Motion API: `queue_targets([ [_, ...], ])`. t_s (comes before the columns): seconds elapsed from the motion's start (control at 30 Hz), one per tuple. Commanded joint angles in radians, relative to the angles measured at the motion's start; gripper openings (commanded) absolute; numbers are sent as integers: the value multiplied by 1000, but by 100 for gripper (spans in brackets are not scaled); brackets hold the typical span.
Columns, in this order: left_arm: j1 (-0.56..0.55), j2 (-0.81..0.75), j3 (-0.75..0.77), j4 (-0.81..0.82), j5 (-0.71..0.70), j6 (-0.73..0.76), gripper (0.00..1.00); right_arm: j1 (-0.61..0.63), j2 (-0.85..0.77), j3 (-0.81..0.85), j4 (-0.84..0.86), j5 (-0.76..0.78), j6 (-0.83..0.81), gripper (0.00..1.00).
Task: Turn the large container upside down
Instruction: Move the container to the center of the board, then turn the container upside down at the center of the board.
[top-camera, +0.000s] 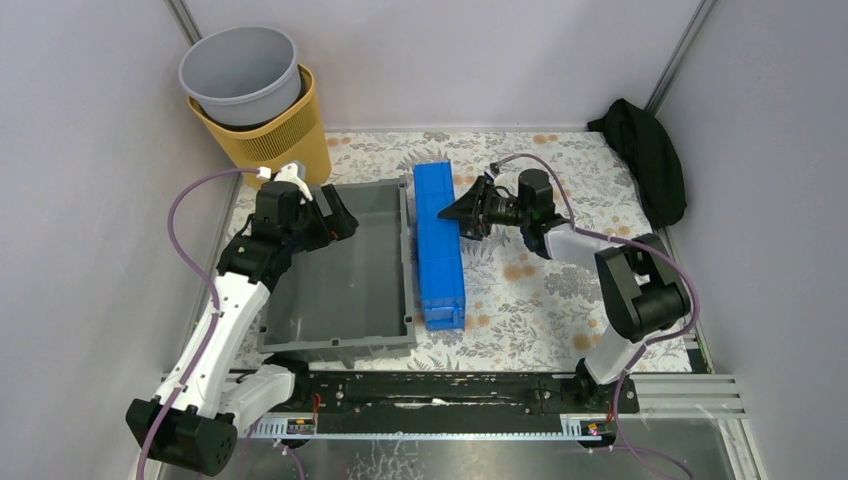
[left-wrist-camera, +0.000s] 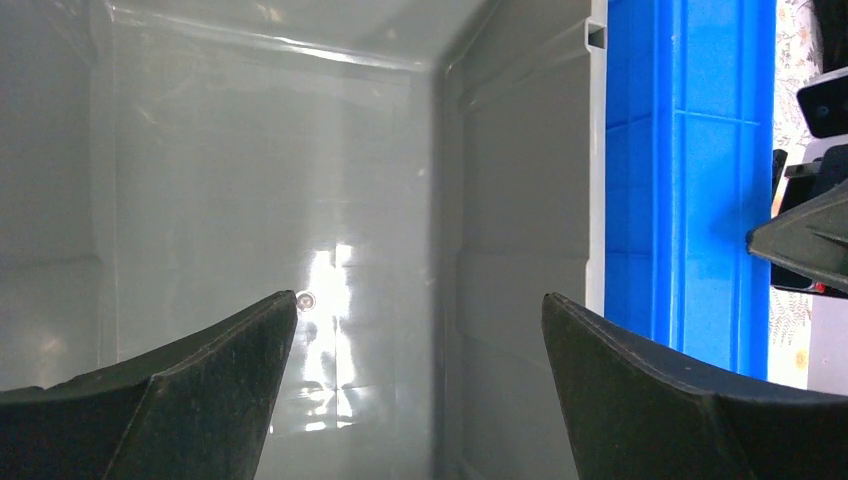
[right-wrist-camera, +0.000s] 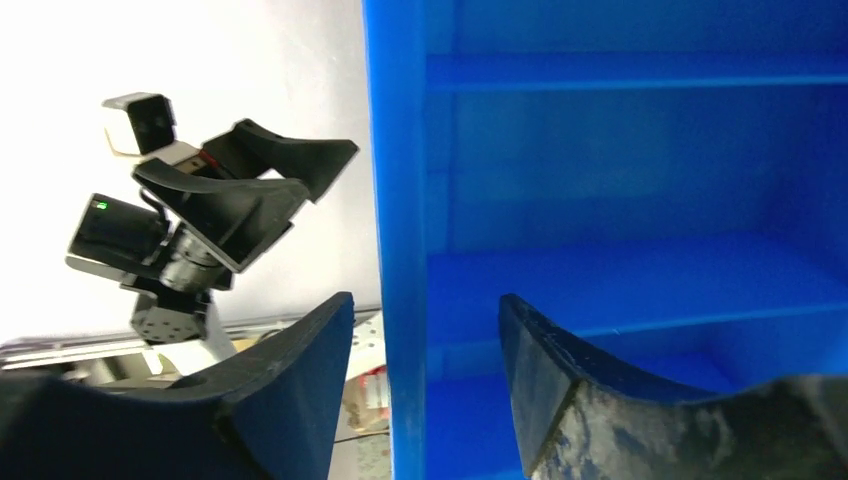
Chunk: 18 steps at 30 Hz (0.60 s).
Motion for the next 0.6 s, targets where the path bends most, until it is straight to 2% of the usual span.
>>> queue_targets([
  [0.0, 4, -6, 16, 12, 24, 25, 100, -5, -113, 55, -356, 28, -280, 66],
  [0.2, 4, -18, 12, 7, 25, 27, 100, -4, -218, 205, -858, 239, -564, 67],
  [0.4, 6, -24, 8, 7, 33, 23, 100, 14, -257, 356, -1134, 447, -699, 65],
  [0.57, 6, -30, 4, 8, 34, 20, 100, 69, -236, 462, -1284, 591, -764, 62],
])
